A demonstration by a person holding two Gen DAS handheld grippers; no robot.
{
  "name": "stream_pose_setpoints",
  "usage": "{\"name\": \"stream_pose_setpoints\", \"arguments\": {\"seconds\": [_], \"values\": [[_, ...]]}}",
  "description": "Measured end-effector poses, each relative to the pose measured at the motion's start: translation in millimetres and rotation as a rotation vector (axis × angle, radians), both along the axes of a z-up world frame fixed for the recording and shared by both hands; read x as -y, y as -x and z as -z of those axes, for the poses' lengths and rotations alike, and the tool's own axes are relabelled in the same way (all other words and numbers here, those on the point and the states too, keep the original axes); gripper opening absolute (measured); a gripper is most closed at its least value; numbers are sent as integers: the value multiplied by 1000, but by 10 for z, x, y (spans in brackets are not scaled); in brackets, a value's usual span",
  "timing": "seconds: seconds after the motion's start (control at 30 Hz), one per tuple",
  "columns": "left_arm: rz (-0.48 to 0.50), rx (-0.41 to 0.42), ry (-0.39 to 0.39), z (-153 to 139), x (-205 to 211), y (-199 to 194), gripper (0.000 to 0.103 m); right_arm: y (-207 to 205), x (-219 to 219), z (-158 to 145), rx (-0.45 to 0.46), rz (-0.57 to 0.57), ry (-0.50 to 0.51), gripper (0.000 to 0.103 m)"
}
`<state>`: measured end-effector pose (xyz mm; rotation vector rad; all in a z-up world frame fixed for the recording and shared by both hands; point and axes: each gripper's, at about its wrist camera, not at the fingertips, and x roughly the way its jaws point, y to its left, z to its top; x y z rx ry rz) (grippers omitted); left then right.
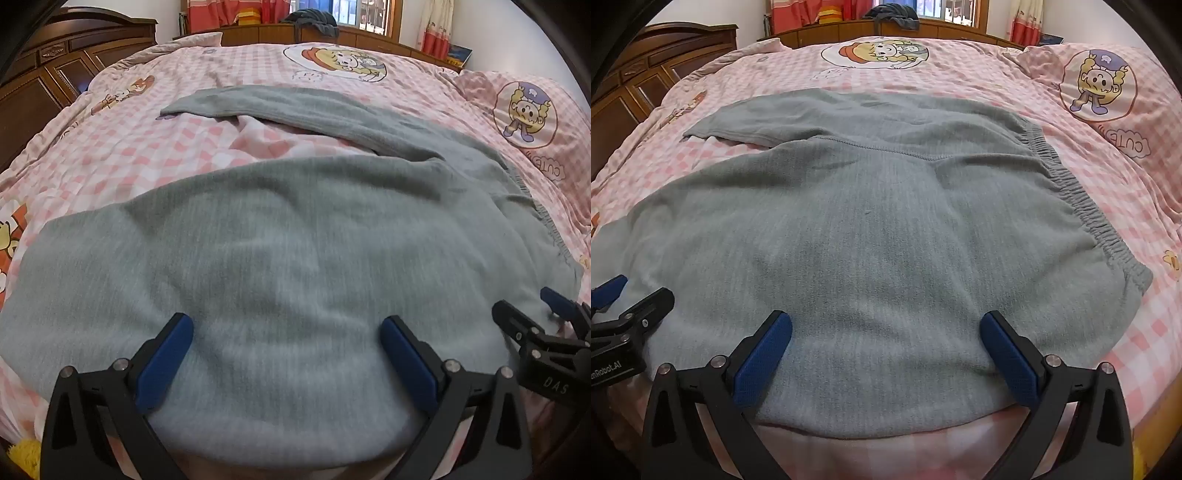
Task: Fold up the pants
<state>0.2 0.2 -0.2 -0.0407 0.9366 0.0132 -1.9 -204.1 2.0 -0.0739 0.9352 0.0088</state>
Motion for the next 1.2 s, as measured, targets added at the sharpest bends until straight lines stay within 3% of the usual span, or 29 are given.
{"name": "stream_pose_setpoints", "arguments": {"seconds": [1.2], "values": [[1, 21, -19, -17, 20, 28, 103, -3, 1, 5, 2, 0, 4, 103]]}}
